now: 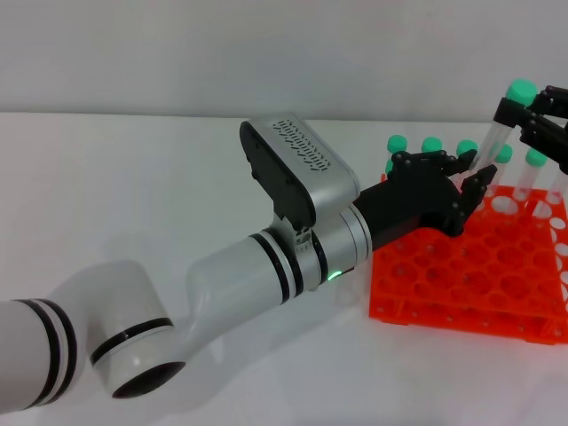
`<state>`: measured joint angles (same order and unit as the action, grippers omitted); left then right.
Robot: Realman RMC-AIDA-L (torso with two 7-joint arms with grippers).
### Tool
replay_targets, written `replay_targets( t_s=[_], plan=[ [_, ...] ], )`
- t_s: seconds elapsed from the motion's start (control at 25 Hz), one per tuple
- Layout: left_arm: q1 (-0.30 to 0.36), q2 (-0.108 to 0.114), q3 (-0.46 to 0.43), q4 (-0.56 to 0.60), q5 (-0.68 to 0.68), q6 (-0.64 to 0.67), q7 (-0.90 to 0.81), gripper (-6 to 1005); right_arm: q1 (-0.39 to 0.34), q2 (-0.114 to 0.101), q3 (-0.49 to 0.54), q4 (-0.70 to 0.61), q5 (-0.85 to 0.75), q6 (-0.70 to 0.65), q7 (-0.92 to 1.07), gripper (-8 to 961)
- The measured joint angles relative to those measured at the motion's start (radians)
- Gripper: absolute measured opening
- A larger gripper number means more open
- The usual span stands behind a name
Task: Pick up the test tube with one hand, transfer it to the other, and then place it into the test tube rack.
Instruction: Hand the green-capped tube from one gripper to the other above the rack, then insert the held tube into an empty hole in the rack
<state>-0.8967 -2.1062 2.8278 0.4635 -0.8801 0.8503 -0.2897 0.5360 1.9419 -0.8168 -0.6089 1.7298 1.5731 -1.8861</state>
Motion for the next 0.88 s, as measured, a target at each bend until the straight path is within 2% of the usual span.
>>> replay_targets(
  t_s=[0.4, 0.56, 0.64, 0.68, 0.76, 0.88],
  plan=[
    [0.031, -0.001, -0.012, 0.0, 0.002, -0.004, 0.036, 226, -0.005, -0.001, 0.027, 0.0, 0.014, 0.001, 0.001, 249],
    [0.096, -0.002, -0.013, 0.02, 0.001, 0.011, 0.123, 365, -0.013, -0.003, 0.058, 0.0, 0.014, -0.003, -0.001, 211],
    [0.157, -0.001, -0.012, 0.032, 0.001, 0.049, 0.174, 435, -0.018, -0.005, 0.075, 0.0, 0.014, -0.008, -0.002, 201],
    [0.178, -0.001, -0.011, 0.033, 0.002, 0.06, 0.186, 514, -0.019, -0.007, 0.081, 0.0, 0.013, -0.009, -0.002, 200],
    [0.274, 0.001, -0.012, 0.035, 0.002, 0.153, 0.23, 673, -0.024, -0.011, 0.089, 0.0, 0.008, -0.017, -0.004, 200],
    [0.403, 0.006, -0.014, 0.031, 0.001, 0.298, 0.258, 785, -0.025, -0.007, 0.083, 0.0, 0.001, -0.033, -0.018, 198]
  ],
)
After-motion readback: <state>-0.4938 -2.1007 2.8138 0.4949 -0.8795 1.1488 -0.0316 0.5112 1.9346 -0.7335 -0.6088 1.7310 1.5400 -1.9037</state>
